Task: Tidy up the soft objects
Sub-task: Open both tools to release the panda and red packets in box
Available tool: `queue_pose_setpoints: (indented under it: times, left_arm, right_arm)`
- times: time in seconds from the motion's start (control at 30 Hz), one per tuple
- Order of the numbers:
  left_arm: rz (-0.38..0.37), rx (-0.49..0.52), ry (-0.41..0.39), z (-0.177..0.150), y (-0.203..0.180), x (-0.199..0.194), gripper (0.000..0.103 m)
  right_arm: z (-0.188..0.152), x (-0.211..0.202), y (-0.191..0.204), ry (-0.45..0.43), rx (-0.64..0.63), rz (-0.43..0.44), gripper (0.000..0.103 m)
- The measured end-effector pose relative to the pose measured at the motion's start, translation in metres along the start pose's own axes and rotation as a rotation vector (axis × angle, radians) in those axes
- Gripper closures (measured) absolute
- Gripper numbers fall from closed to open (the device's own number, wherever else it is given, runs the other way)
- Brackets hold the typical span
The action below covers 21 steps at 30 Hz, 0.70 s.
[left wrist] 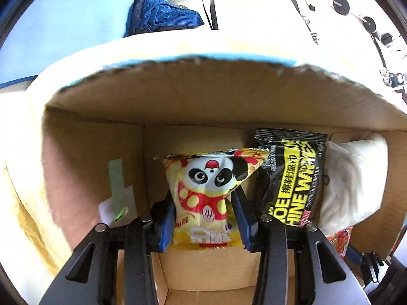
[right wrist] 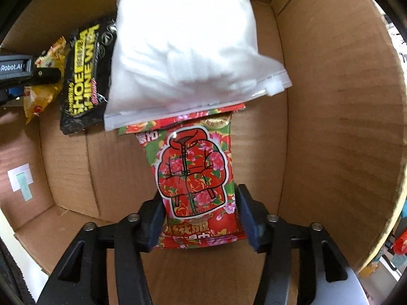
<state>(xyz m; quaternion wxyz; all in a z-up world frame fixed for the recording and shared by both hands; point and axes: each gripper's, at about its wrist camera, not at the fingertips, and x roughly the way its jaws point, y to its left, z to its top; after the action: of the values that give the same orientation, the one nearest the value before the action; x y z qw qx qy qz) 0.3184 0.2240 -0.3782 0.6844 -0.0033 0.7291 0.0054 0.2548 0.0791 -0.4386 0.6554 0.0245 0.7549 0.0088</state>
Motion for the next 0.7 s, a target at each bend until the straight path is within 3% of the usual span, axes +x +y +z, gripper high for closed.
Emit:
queue_pose_setpoints:
  times: [0.3, 0.37, 0.43, 0.57, 0.6, 0.67, 0.7]
  left_arm:
    - [-0.007, -0.005, -0.075, -0.021, -0.001, -0.043, 0.064]
    - [-0.013, -0.011, -0.112, -0.033, 0.001, -0.057, 0.064]
    - [-0.034, -0.020, -0.142, -0.050, -0.001, -0.070, 0.064]
    - [-0.048, -0.027, -0.203, -0.083, -0.010, -0.097, 0.063]
    - [-0.047, -0.028, -0.222, -0.093, -0.012, -0.105, 0.060]
    - [-0.049, -0.030, -0.262, -0.108, -0.012, -0.116, 0.034]
    - [-0.048, -0.032, -0.275, -0.113, -0.012, -0.120, 0.028]
  right_arm:
    - [-0.006, -0.040, -0.004, -0.058, 0.001, 0.023, 0.027]
    - [-0.008, -0.049, -0.004, -0.073, 0.004, 0.033, 0.011]
    - [-0.012, -0.060, -0.004, -0.096, 0.005, 0.047, 0.003]
    - [-0.021, -0.079, -0.004, -0.132, -0.021, 0.037, 0.003]
    - [-0.023, -0.084, -0.004, -0.141, -0.027, 0.034, 0.002]
    - [-0.025, -0.096, -0.002, -0.159, -0.033, 0.032, 0.000]
    - [-0.028, -0.102, -0.002, -0.165, -0.036, 0.036, 0.000]
